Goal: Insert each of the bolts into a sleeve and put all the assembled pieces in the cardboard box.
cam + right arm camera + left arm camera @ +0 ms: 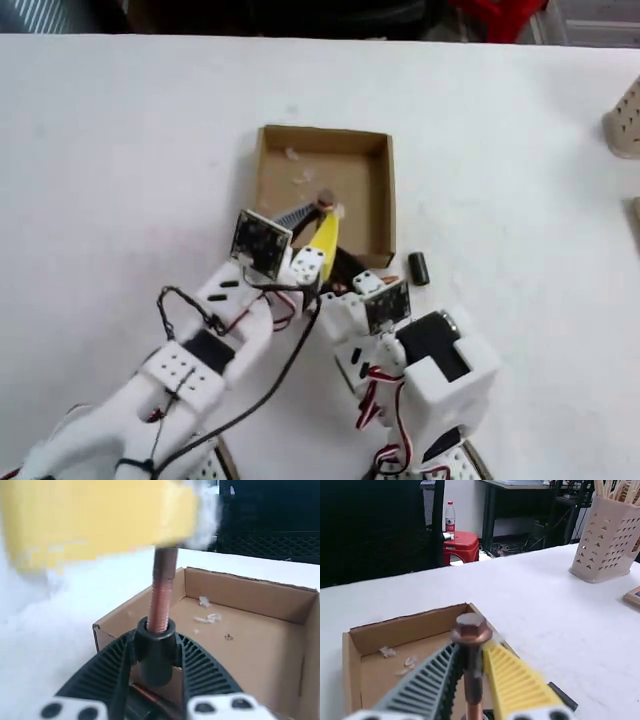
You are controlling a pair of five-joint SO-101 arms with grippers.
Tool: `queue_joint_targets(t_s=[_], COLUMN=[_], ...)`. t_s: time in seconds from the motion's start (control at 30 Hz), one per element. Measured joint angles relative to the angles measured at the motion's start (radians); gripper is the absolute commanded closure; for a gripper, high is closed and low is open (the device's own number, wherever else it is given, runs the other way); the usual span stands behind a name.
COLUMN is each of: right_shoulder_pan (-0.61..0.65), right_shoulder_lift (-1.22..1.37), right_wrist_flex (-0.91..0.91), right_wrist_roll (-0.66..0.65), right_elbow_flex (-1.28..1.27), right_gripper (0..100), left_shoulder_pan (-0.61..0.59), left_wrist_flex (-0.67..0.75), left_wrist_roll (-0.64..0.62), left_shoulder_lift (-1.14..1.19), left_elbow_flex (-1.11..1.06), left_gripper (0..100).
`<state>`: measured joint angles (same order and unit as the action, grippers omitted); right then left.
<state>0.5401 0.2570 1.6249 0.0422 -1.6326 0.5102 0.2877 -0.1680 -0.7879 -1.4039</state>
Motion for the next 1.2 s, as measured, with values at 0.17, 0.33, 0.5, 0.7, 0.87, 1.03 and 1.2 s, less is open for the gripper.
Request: queue_joint_targets(t_s=[0.17,0.33,0.5,0.7,0.87,1.03,1.2], right_shoulder_pan=[0.0,0.0,0.003,0.005,0.005,0.005,0.005], right_shoulder_lift=[0.002,0.002,0.002,0.0,0.0,0.0,0.0], right_wrist_flex=[0.0,0.0,0.0,0.0,0.0,0.0,0.0], right_wrist_roll=[0.0,0.0,0.002,0.002,0.0,0.0,0.0], right_elbow_flex=[0.0,0.0,0.0,0.0,0.0,0.0,0.0], right_gripper=[98.1,98.1,98.1,98.1,98.1,98.1,98.1], left_shoulder_pan=[-0.005,-0.006,-0.006,-0.006,-0.006,-0.008,-0.008], left_wrist_flex=[0.078,0.084,0.084,-0.008,-0.057,-0.101,-0.121], left_wrist_roll=[0.003,0.005,0.005,0.0,0.0,0.0,0.0], left_shoulder_lift=[0.101,0.1,0.057,-0.015,-0.035,-0.038,-0.046], left_elbow_flex=[0.0,-0.008,-0.089,-0.123,-0.123,-0.123,-0.123], left_gripper=[98,98,98,98,98,98,98])
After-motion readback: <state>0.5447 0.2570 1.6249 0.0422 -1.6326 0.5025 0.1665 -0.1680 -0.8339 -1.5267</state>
